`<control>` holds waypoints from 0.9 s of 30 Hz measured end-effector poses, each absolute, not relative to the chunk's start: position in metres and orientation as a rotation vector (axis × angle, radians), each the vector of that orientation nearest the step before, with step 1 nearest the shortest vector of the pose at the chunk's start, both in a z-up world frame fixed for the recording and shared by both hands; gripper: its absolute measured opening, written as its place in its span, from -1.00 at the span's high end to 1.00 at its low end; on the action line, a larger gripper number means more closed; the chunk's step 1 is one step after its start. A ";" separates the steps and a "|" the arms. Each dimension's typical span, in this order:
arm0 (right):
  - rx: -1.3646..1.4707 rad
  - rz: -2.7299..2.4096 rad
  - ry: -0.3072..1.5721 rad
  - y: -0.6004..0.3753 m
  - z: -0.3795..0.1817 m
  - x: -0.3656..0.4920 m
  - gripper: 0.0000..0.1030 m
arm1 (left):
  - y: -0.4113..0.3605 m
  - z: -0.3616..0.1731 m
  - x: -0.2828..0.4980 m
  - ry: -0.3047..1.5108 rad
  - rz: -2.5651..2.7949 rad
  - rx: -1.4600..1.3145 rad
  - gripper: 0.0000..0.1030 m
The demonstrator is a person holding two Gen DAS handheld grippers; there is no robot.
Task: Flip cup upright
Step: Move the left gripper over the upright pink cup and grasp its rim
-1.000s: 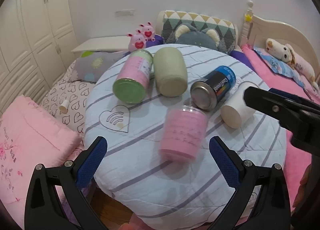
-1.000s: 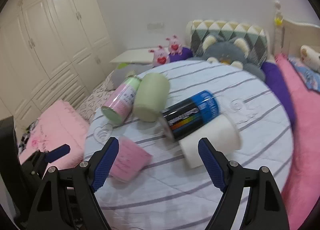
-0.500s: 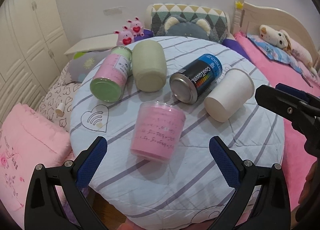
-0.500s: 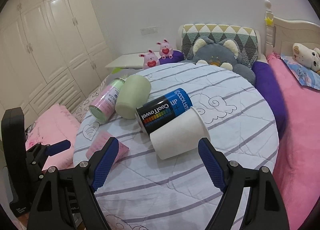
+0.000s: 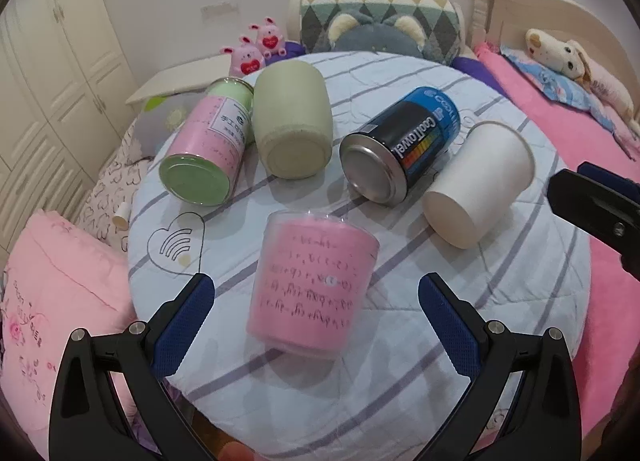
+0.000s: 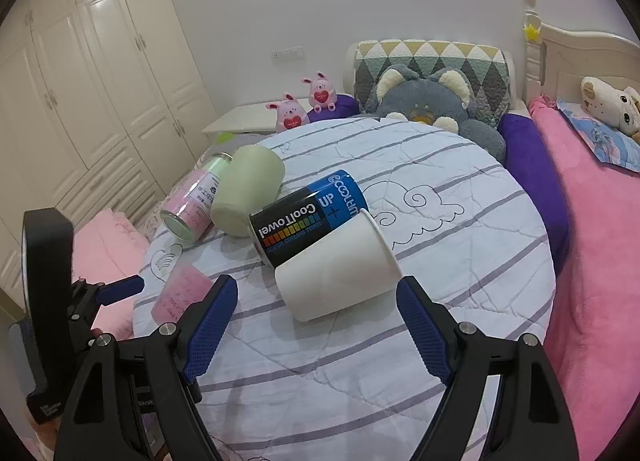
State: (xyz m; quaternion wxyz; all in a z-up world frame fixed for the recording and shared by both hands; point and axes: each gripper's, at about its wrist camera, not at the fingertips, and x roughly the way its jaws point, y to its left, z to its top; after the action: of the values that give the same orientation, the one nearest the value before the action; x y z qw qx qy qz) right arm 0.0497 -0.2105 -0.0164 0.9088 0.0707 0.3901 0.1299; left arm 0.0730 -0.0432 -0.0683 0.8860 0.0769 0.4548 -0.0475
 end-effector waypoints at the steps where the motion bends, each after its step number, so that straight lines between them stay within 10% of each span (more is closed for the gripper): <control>1: 0.145 0.268 0.806 -0.210 -0.017 0.051 -0.62 | -0.043 -0.070 0.076 0.955 -0.100 0.161 -1.00; 17: 0.149 0.270 0.848 -0.212 -0.032 0.071 -0.62 | -0.045 -0.088 0.098 1.007 -0.092 0.200 -0.98; 22: 0.147 0.278 0.848 -0.208 -0.032 0.072 -0.62 | -0.042 -0.089 0.100 1.017 -0.080 0.197 -0.39; 27: 0.137 0.280 0.845 -0.203 -0.030 0.069 -0.62 | -0.037 -0.078 0.093 0.960 -0.073 0.170 -0.39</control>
State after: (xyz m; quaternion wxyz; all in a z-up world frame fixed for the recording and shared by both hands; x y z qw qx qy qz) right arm 0.0693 -0.2029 -0.0295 0.9003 0.0660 0.4085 0.1351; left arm 0.0927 -0.0368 -0.0783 0.8829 0.0817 0.4611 -0.0348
